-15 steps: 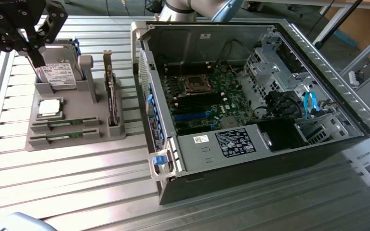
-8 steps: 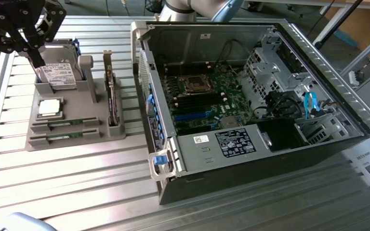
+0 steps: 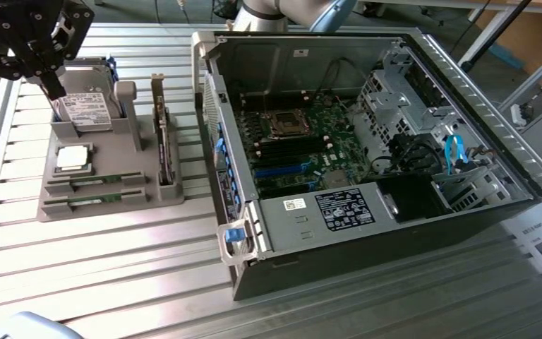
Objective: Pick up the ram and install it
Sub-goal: 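Pick up the ram and move it above insertion slot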
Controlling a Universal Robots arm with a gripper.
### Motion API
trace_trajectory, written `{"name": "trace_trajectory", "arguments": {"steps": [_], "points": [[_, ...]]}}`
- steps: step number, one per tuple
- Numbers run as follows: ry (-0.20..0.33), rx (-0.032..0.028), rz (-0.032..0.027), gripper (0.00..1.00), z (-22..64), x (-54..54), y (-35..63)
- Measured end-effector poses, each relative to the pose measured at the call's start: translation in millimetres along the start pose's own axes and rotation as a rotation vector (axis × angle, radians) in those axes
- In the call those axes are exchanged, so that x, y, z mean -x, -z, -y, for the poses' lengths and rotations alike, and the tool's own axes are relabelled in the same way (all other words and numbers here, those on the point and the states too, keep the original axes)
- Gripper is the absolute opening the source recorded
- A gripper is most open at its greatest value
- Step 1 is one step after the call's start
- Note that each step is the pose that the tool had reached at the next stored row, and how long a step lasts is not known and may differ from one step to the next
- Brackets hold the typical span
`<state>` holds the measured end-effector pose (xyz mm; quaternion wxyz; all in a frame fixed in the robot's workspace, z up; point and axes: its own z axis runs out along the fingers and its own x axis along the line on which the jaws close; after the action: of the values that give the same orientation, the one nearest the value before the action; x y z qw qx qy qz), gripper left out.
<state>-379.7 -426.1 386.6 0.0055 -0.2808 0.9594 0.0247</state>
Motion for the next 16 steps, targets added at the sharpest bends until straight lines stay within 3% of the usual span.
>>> {"name": "trace_trajectory", "arguments": {"steps": [16], "points": [[0.284,0.0069,-0.0127,0.1,0.0,0.0,-0.1]]}}
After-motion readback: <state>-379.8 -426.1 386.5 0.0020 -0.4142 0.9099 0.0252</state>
